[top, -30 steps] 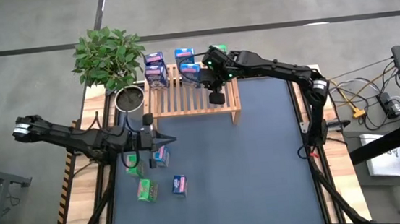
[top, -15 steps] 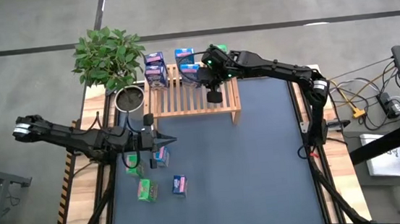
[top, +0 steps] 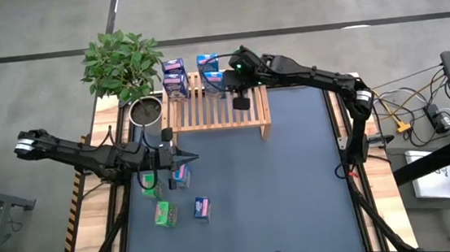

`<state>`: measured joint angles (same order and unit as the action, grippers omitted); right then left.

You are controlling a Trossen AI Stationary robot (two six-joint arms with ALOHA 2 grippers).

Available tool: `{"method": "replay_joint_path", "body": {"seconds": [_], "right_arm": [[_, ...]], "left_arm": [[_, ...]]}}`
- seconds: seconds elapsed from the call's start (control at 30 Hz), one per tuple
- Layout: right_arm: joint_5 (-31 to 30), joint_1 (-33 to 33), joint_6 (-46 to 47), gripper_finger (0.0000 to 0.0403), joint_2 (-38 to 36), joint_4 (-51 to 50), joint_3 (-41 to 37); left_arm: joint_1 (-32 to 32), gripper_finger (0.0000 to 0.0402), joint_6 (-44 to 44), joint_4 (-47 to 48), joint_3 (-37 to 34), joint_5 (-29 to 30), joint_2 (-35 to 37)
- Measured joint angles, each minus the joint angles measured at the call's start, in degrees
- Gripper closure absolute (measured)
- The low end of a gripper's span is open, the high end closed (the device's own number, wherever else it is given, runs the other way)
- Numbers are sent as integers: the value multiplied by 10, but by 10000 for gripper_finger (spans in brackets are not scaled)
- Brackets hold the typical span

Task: Stack cereal on shelf
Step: Put the bottom light blue cereal box on the shelf aligned with the light blue cereal box

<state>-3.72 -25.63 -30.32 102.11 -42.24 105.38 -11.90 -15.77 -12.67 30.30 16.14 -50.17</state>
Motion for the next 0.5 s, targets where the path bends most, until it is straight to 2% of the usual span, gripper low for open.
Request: {"method": "replay_joint_path", "body": {"seconds": [0.13,0.5], "right_arm": [[22,1,6,394,1,20,0],[22,1,19,394,1,16,-3]], "left_arm": [[0,400,0,0,0,0,0],[0,400,0,-2,0,0,0]]}}
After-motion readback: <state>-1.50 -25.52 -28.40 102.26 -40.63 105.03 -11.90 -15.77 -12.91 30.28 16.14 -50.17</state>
